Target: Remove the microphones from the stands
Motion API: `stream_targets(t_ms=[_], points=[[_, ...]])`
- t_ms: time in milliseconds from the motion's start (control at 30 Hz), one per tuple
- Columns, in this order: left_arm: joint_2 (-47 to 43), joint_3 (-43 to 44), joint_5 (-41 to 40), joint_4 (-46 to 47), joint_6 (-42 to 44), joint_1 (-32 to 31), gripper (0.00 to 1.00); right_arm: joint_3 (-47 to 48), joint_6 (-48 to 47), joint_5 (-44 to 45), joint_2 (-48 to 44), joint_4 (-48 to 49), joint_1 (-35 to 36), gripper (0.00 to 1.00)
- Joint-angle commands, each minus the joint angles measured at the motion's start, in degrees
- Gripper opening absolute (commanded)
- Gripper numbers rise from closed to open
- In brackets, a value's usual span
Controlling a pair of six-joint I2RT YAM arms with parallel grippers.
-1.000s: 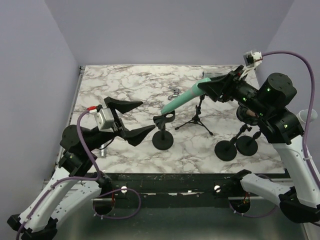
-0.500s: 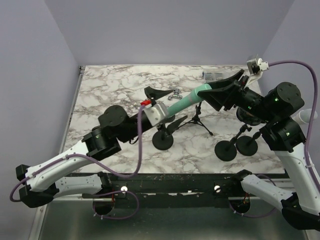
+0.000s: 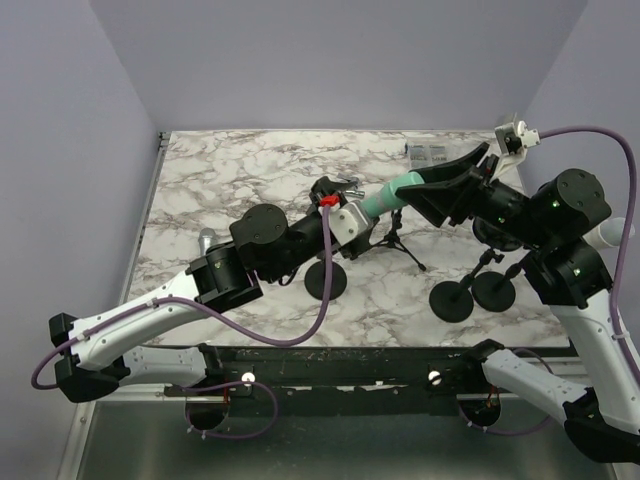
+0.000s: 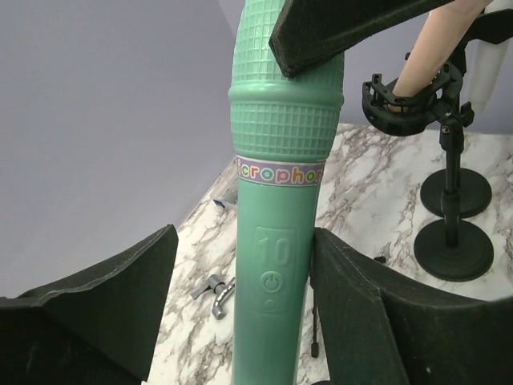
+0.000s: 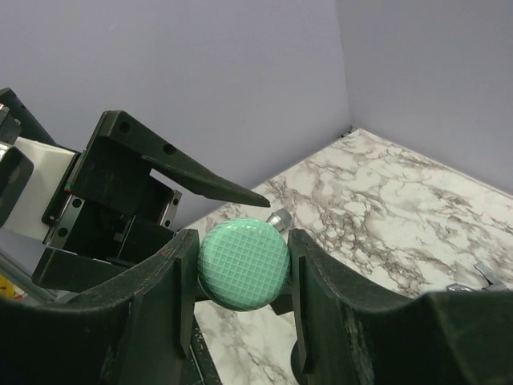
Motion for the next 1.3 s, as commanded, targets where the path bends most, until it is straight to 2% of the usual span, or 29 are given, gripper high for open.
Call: stream_targets(t_ms=[0, 167, 233, 267, 300, 333, 367, 400, 467, 533, 633, 733, 800, 967, 1133, 1267], points=[[1.28, 3.40, -2.70, -1.86, 0.34, -0.45, 0.64, 0.20, -0.08, -2.56, -0.47, 2.22, -0.11, 0.01], [2.70, 5.29, -1.02, -4.47, 0.25, -0.38, 0.54, 0.64, 0.31, -2.92, -0.38, 2.22, -0.11, 0.01], [3.21, 6.25, -0.27, -5.88, 0.25, -0.43, 0.38, 0.61, 0.31, -3.25, -0.25, 2.22, -0.11, 0.01], [3.29, 6.75, -0.04, -6.45, 0.25, -0.41, 0.22, 0.68, 0.31, -3.42, -0.16, 2.22, -0.11, 0.01], [3.32, 7.10, -0.07, -6.97, 0.25, -0.42, 0.08, 0.68, 0.27, -3.32, -0.16, 2.22, -0.11, 0.05], [3.09, 7.06, -0.38, -7.02, 0.13, -0.42, 0.00, 0.55, 0.35, -2.86, -0.26, 2.18, -0.11, 0.16], [2.68, 6.81, -0.57, -7.02, 0.16, -0.39, 0.00, 0.45, 0.44, -2.16, -0.31, 2.22, -0.11, 0.28], [2.23, 6.37, -0.98, -7.13, 0.20, -0.40, 0.00, 0.21, 0.37, -1.50, -0.56, 2.30, -0.11, 0.44], [0.70, 5.50, -2.15, -7.99, -0.06, -0.42, 0.00, -0.43, -0.02, 0.29, -1.34, 2.37, -0.11, 0.82], [-1.57, 3.48, -4.21, -8.36, -0.18, -0.29, 0.00, -1.31, -0.42, 2.81, -2.49, 2.68, -0.11, 1.00], [-6.35, 0.00, -7.18, -9.50, -1.69, 0.75, 0.00, -2.41, -1.09, 7.30, -4.08, 2.53, -0.11, 1.00], [-11.73, -4.18, -9.51, -12.04, -4.73, 5.04, 0.00, -3.17, -1.43, 11.63, -4.92, 2.06, -0.11, 1.00], [-15.50, -7.09, -9.86, -14.17, -8.09, 9.97, 0.00, -3.57, -1.64, 13.33, -5.26, 1.53, -0.11, 1.00], [-22.93, -14.38, -7.43, -21.08, -18.53, 27.55, 0.00, -4.48, -1.81, 14.96, -5.81, 1.08, -0.11, 1.00], [-22.84, -22.46, -2.65, -25.38, -26.24, 39.56, 0.00, -4.85, -1.63, 14.92, -5.73, 1.08, -0.11, 1.00], [-17.80, -26.54, -5.60, -26.40, -33.60, 45.16, 0.00, -5.02, -1.37, 14.96, -5.73, 0.92, -0.11, 1.00]])
